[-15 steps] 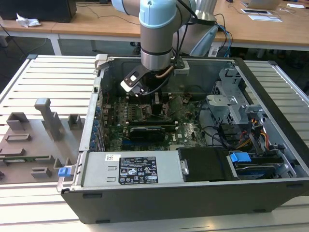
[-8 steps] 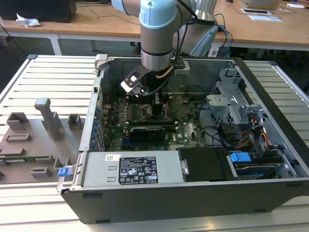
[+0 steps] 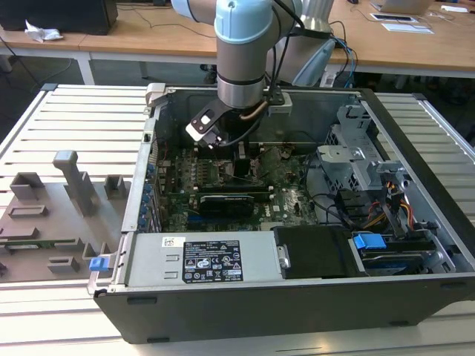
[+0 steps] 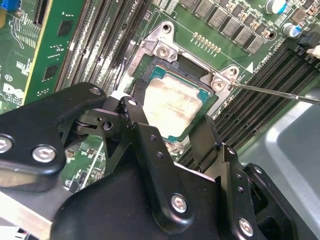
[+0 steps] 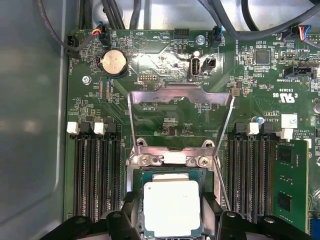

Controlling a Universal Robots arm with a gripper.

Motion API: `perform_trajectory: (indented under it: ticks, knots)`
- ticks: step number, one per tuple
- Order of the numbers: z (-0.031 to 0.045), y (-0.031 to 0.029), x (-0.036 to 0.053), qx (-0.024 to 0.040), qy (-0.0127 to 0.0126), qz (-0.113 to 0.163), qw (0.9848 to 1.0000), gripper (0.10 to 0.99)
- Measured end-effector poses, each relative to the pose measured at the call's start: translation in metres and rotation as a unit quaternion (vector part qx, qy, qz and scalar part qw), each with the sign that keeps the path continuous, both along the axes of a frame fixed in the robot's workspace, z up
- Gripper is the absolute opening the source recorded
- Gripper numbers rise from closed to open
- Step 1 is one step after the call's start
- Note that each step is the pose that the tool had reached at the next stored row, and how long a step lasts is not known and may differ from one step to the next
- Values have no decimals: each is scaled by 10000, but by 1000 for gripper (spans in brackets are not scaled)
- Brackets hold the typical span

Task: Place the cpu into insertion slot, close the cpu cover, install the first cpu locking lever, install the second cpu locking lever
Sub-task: 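Place the cpu into insertion slot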

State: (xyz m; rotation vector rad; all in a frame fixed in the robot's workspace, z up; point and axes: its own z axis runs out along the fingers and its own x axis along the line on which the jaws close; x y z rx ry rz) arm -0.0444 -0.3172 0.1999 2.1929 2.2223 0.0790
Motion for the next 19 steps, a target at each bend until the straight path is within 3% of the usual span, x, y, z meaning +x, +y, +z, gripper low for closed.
perform_trajectory:
  ticks: [3,10,19]
  knots:
    - [1,-5,15,-3,16,0,10000,620]
    - [-1,-11,32,-31,25,-233,9997,620]
    - [-1,-62,56,-29,39,-243,9997,620]
